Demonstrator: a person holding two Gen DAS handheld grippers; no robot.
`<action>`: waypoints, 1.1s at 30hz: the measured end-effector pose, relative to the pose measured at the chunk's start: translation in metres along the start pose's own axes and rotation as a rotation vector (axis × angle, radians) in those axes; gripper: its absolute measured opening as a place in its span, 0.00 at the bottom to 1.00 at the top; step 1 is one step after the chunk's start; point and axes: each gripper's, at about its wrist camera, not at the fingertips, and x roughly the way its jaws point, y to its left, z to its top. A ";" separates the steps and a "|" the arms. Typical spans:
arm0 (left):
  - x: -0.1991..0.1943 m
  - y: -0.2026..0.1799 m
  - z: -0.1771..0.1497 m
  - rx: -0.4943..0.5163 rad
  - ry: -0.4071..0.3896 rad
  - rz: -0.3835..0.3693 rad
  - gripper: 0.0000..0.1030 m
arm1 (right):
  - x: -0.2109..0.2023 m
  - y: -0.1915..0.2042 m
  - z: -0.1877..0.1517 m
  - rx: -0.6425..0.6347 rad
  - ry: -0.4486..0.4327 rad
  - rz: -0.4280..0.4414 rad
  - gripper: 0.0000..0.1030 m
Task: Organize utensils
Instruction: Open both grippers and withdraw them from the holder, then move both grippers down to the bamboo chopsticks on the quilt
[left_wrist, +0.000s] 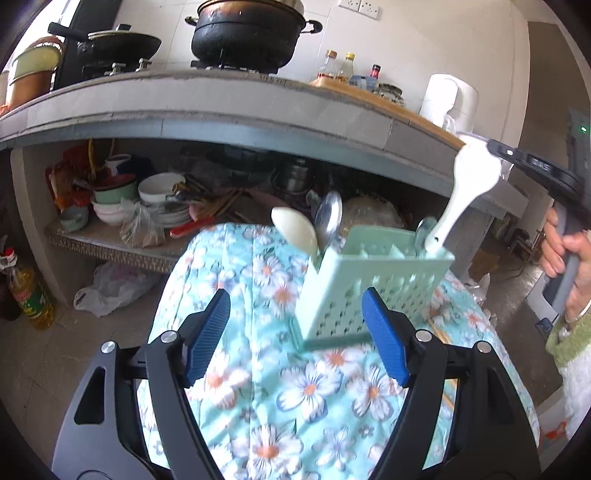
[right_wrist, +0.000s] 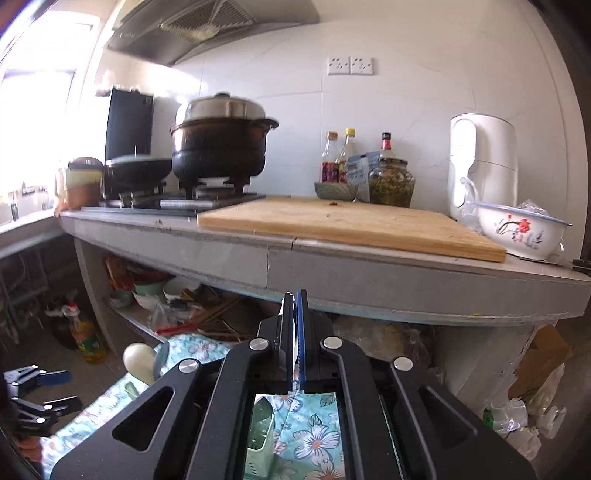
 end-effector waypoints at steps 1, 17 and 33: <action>0.000 0.001 -0.005 0.002 0.009 0.002 0.68 | 0.007 0.004 -0.006 -0.016 0.014 0.001 0.02; -0.008 -0.004 -0.049 -0.007 0.080 -0.030 0.81 | -0.017 -0.014 -0.042 0.212 0.122 0.150 0.58; 0.014 -0.045 -0.096 -0.053 0.282 -0.189 0.92 | -0.104 0.003 -0.162 0.126 0.376 -0.182 0.94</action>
